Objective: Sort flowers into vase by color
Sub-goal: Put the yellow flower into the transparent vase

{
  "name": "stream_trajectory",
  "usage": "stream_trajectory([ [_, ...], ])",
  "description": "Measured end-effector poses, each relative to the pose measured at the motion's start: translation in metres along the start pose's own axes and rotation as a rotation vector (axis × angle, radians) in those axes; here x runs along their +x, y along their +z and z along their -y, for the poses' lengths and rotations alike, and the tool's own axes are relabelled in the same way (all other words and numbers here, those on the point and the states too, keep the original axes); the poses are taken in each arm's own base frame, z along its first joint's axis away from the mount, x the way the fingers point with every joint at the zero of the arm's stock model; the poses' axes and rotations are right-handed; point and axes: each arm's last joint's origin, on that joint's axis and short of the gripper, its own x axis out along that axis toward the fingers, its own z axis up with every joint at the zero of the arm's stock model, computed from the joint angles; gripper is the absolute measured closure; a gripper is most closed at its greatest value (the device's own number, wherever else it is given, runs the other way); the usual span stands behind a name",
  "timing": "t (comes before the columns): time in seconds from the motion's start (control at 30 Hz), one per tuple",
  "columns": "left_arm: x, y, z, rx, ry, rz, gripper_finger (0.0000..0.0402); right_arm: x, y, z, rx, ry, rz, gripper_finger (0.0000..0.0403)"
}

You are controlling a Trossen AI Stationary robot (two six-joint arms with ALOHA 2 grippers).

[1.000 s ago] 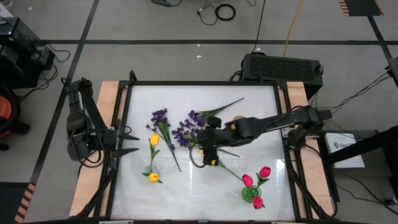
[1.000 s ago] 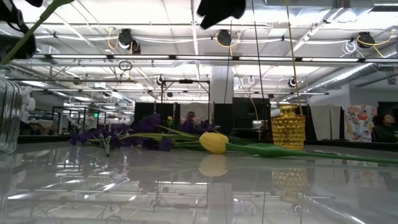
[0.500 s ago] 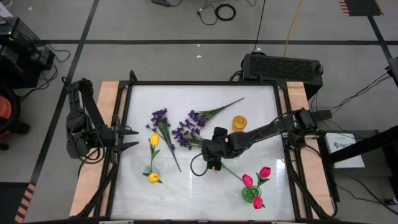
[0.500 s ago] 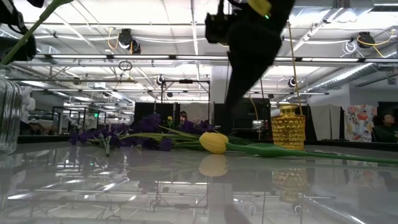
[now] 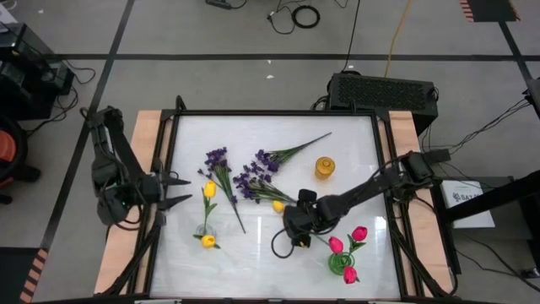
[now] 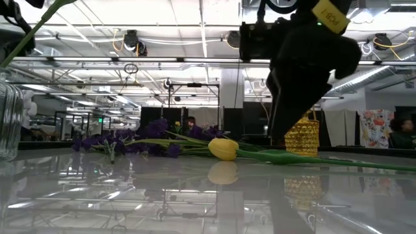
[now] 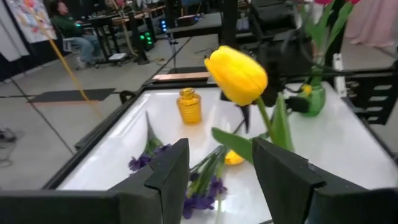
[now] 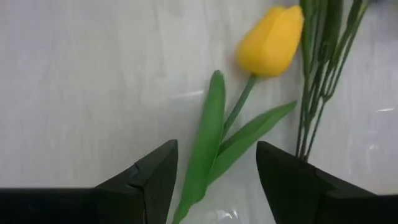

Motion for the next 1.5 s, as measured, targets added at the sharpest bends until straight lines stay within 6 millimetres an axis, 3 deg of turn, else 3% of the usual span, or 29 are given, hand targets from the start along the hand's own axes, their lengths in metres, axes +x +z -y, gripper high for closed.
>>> stream_trajectory([
  [0.23,0.004,0.000,-0.002,0.003,0.043,-0.002,0.0219,0.001,-0.003,-0.001,0.009,0.006,-0.030,0.0193],
  [0.43,0.004,0.000,-0.003,0.001,0.053,-0.003,0.0219,0.026,-0.008,-0.002,-0.021,-0.030,-0.094,0.0193],
  [0.63,0.004,0.000,-0.003,0.001,0.052,-0.003,0.0219,0.034,-0.007,0.000,-0.041,-0.029,-0.110,0.0201],
  [0.77,0.004,0.000,-0.003,0.001,0.052,-0.003,0.0219,0.035,-0.007,0.000,-0.040,-0.025,-0.110,0.0240],
  [1.03,0.004,0.000,-0.003,0.002,0.052,-0.003,0.0219,0.036,-0.008,-0.001,-0.035,-0.018,-0.116,0.0369],
  [1.13,0.004,0.000,-0.003,0.002,0.052,-0.003,0.0219,0.031,-0.006,0.000,-0.031,-0.012,-0.100,0.0395],
  [1.23,0.004,0.000,-0.003,0.003,0.052,-0.003,0.0219,0.020,-0.004,0.005,-0.021,-0.020,-0.071,0.0390],
  [1.5,0.004,0.000,-0.003,0.004,0.051,-0.003,0.0219,-0.040,0.019,0.025,0.030,0.023,0.148,0.0397],
])
